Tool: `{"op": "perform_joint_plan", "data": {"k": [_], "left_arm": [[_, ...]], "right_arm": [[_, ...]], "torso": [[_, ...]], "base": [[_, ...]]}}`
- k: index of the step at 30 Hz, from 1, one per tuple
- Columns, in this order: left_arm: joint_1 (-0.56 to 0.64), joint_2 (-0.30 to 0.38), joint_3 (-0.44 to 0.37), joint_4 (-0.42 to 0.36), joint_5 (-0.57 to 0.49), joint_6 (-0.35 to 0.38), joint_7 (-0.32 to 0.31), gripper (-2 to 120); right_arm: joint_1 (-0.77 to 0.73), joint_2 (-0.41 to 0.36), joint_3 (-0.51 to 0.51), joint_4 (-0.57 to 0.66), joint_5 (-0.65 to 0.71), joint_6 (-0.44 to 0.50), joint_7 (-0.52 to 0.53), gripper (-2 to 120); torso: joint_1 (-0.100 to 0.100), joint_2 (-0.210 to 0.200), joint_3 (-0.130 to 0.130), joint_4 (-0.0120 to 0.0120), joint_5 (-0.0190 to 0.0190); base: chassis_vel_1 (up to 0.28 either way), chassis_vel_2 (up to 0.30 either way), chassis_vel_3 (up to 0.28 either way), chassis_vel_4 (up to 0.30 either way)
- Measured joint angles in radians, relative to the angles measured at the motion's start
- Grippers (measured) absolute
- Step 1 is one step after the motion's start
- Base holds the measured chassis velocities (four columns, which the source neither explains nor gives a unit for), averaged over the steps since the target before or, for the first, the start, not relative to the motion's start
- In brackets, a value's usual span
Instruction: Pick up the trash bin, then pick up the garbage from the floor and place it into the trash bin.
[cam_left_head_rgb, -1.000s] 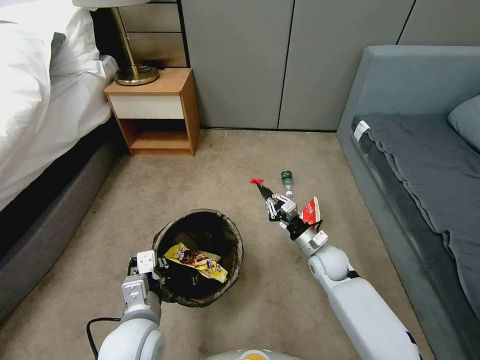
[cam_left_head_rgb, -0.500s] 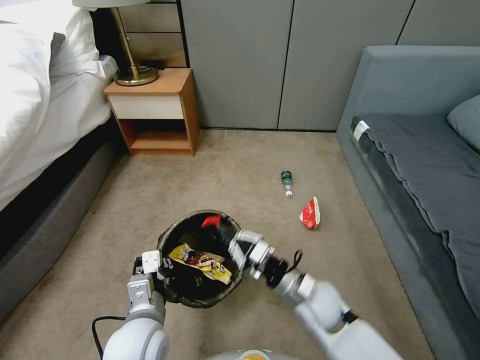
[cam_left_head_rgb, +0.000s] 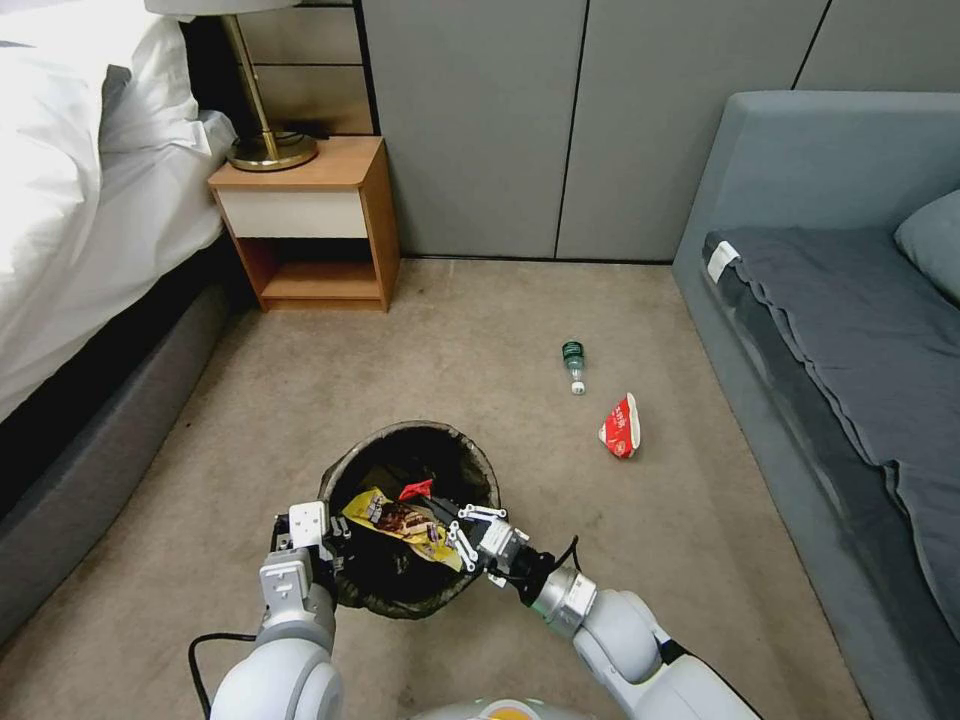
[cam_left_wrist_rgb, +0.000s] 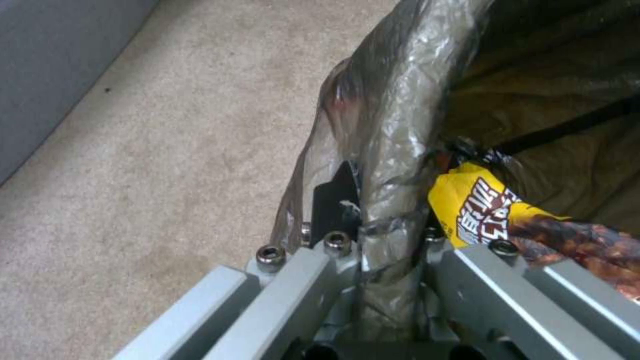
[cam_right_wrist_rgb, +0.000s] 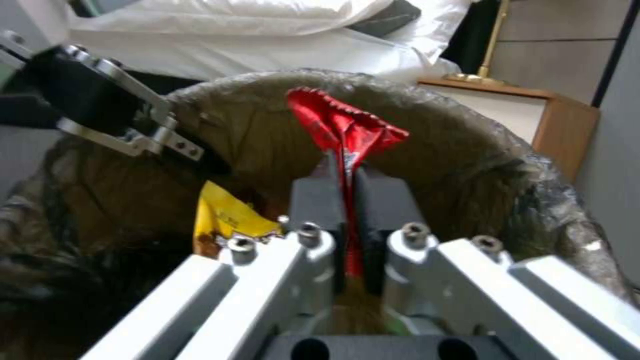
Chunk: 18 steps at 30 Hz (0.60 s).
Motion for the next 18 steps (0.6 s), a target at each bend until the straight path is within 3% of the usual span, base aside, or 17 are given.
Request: {"op": "perform_joint_plan", "data": {"k": [9, 12, 18], "left_arm": [[0.002, 0.0, -0.001, -0.001, 0.0, -0.001, 0.0, 0], [0.003, 0.0, -0.001, -0.002, 0.0, -0.002, 0.001, 0], [0.003, -0.001, 0.0, -0.008, 0.001, -0.002, 0.001, 0]], "right_arm": [[0.002, 0.005, 0.001, 0.0, -0.003, 0.0, 0.006, 33], [0.0, 0.005, 0.002, 0.01, -0.004, 0.0, 0.006, 50], [0.002, 0.001, 0.002, 0.027, -0.004, -0.01, 0.01, 68]], "torso": [[0.0, 0.0, 0.0, 0.0, 0.0], [0.0, 0.0, 0.0, 0.0, 0.0], [0.0, 0.0, 0.0, 0.0, 0.0]], "base": [[0.0, 0.0, 0.0, 0.0], [0.0, 0.0, 0.0, 0.0], [0.0, 0.0, 0.0, 0.0]]}}
